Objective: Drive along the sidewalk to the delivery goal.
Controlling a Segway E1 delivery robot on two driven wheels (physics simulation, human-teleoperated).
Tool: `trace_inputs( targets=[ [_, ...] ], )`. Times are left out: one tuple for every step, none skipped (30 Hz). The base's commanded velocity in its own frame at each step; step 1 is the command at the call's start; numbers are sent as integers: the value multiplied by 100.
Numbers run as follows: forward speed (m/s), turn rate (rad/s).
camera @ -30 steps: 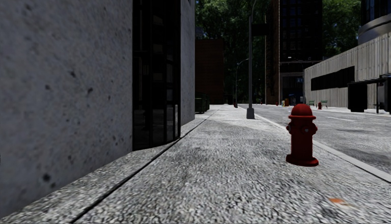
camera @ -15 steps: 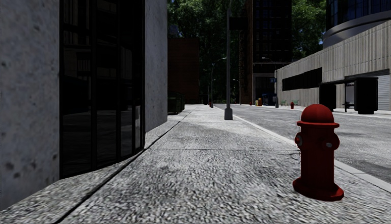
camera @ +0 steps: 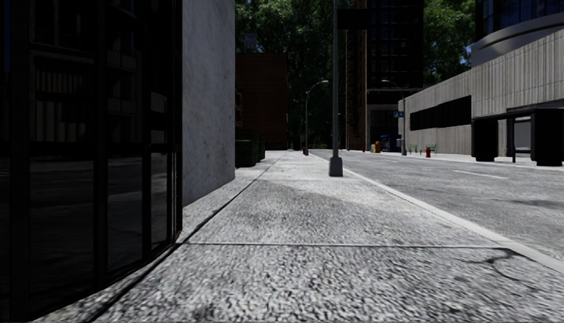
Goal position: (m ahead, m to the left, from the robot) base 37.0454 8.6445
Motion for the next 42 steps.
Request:
trace_inputs(
  targets=[
    [200, 0],
    [200, 0],
    [200, 0],
    [200, 0],
    [200, 0],
    [200, 0],
    [200, 0],
    [200, 0],
    [200, 0],
    [200, 0],
    [200, 0],
    [200, 0],
    [200, 0],
    [200, 0],
    [200, 0],
    [200, 0],
    [200, 0],
    [200, 0],
    [200, 0],
    [200, 0],
    [200, 0],
    [200, 0],
    [200, 0],
    [200, 0],
    [200, 0],
    [200, 0],
    [200, 0],
    [200, 0],
    [200, 0],
    [200, 0],
    [200, 0],
    [200, 0],
    [200, 0],
    [200, 0],
    [200, 0],
    [200, 0],
    [200, 0],
    [200, 0],
    [200, 0],
    [200, 0],
    [200, 0],
    [200, 0]
  ],
)
